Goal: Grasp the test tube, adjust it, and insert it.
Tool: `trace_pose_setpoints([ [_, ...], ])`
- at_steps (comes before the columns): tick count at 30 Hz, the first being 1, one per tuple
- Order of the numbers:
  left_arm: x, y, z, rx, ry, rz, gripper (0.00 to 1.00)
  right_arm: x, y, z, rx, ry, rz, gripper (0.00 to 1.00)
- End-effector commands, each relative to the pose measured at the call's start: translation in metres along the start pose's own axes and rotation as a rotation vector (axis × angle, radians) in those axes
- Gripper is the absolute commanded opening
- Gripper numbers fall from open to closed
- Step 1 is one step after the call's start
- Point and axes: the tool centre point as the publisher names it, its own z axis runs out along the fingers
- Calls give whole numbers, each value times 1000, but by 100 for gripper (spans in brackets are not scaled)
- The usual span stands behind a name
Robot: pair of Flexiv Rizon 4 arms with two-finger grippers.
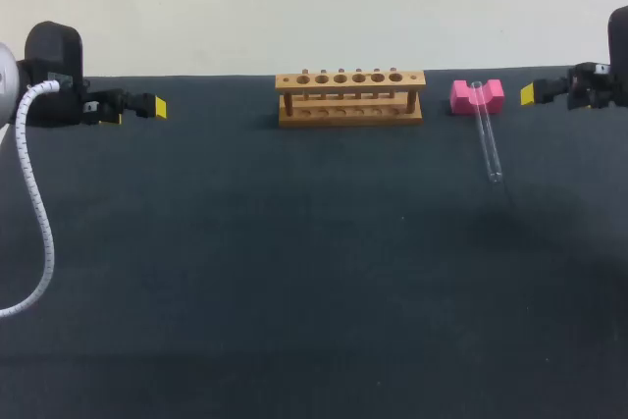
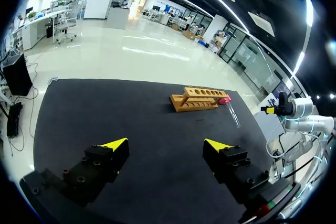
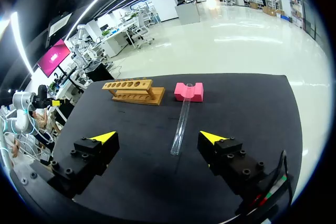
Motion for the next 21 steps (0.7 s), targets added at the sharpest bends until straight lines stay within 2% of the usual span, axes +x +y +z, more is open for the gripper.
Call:
trace_pose_setpoints([
  [1,-2,-1,0,-5,5,-1,100,0,0,0,0,-1,-1,100],
  [18,-2,-1,0,-5,5,-1,100,0,0,0,0,-1,-1,100],
  [20,0,-1,-2,85,8,45,100,0,0,0,0,-1,-1,100],
  [21,-1,-2,-4,97,1,80,100,0,0,0,0,-1,-1,100],
])
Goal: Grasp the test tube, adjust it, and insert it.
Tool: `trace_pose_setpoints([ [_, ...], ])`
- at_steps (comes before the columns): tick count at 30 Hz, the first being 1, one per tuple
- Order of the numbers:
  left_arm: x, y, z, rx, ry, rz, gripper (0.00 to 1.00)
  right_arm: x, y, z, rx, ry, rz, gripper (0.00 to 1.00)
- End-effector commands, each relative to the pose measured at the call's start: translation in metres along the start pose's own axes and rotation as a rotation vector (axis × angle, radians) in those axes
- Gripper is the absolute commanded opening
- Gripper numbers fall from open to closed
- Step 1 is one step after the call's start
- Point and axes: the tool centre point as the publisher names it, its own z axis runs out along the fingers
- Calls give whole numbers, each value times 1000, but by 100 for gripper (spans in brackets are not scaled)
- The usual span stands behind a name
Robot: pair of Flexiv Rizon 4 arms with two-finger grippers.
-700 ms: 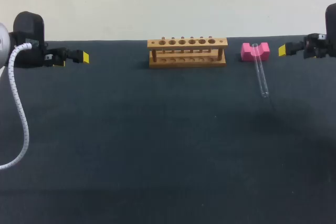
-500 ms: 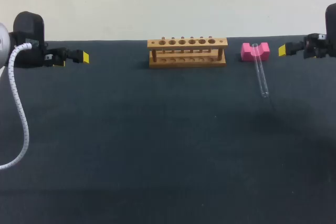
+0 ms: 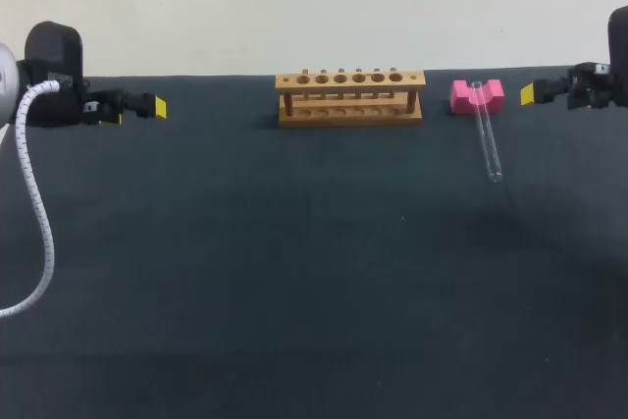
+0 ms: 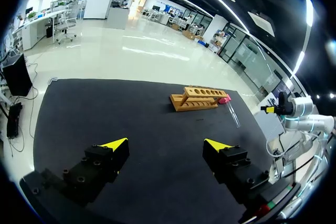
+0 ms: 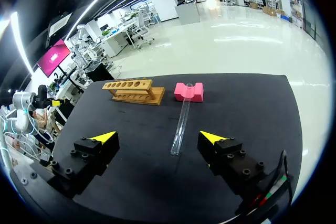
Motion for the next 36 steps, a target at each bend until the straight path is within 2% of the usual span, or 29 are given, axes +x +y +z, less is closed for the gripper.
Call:
trace_pose_setpoints([
  [1,-2,1,-5,138,10,104,100,0,0,0,0,-1,-1,100],
  [3,-2,2,-7,185,-17,184,100,0,0,0,0,-1,-1,100],
  [4,-2,3,-6,230,7,210,100,0,0,0,0,-1,-1,100],
  [8,-8,10,-4,344,-6,290,100,0,0,0,0,-1,-1,100],
  [9,-10,11,-4,343,-11,309,100,0,0,0,0,-1,-1,100],
  [10,-11,11,-1,392,17,352,100,0,0,0,0,-1,-1,100],
  [11,-12,12,-1,394,-18,394,100,0,0,0,0,-1,-1,100],
  [13,-13,12,2,434,-4,462,100,0,0,0,0,-1,-1,100],
  [14,-13,12,4,431,-23,495,100,0,0,0,0,-1,-1,100],
  [19,-9,13,16,501,-2,607,100,0,0,0,0,-1,-1,100],
  [23,-7,15,26,517,-20,608,100,0,0,0,0,-1,-1,100],
  [36,-7,15,26,517,-20,608,100,0,0,0,0,-1,-1,100],
])
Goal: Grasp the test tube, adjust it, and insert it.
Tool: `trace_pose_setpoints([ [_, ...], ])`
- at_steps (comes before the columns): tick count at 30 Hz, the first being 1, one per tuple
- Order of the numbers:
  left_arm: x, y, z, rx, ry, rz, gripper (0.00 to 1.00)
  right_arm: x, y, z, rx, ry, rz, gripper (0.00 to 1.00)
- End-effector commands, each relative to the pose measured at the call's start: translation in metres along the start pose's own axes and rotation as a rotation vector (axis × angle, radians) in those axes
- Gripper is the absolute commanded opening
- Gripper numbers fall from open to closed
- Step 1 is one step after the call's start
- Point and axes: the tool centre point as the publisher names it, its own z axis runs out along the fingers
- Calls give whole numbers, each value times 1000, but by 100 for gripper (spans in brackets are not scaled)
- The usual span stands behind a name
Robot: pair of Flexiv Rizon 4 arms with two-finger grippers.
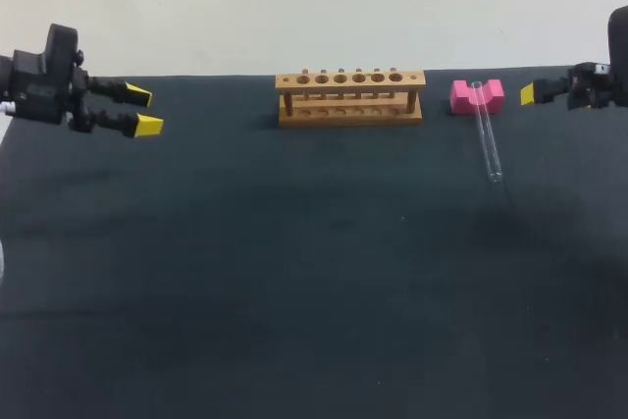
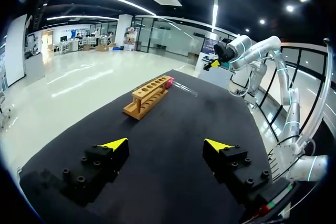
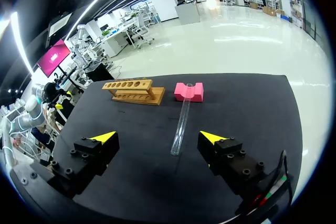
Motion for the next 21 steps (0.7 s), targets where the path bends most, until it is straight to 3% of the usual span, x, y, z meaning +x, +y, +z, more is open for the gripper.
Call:
trace_pose_setpoints([
  [1,0,3,0,17,0,1,100,0,0,0,0,-1,-1,100],
  [14,0,3,0,17,0,1,100,0,0,0,0,-1,-1,100],
  [18,-3,3,20,46,-53,49,100,0,0,0,0,-1,-1,100],
  [21,-4,6,37,59,-40,69,100,0,0,0,0,-1,-1,100],
])
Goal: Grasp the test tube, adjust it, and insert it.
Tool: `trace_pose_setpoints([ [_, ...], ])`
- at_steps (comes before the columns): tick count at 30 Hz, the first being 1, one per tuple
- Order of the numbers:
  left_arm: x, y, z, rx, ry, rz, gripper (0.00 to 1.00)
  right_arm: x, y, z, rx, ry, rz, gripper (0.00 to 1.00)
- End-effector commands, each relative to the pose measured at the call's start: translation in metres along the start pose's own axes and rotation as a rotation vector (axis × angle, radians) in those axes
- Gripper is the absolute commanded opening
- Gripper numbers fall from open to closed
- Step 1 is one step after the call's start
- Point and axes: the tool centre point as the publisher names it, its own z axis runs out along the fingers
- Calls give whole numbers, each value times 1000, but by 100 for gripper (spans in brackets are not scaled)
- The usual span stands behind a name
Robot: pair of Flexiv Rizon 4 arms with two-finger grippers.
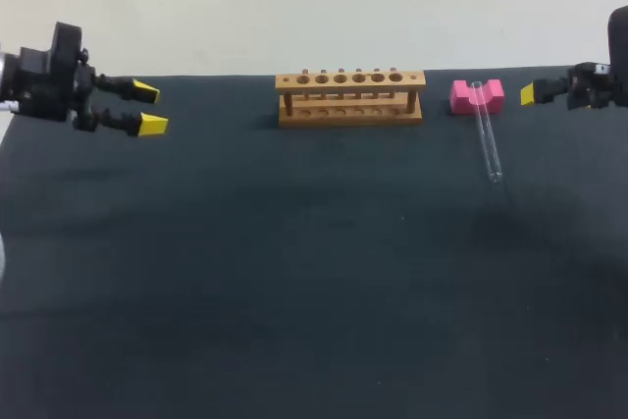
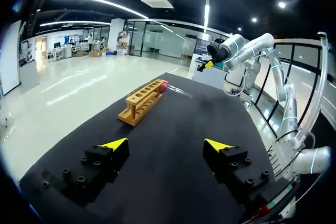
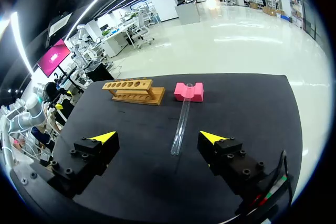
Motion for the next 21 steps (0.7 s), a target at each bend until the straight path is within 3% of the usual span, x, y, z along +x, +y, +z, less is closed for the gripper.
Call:
trace_pose_setpoints([
  [1,3,12,29,17,6,22,100,0,0,0,0,-1,-1,100],
  [8,-8,21,59,58,12,76,100,0,0,0,0,-1,-1,100],
  [21,-14,53,98,40,49,140,100,0,0,0,0,-1,-1,100],
])
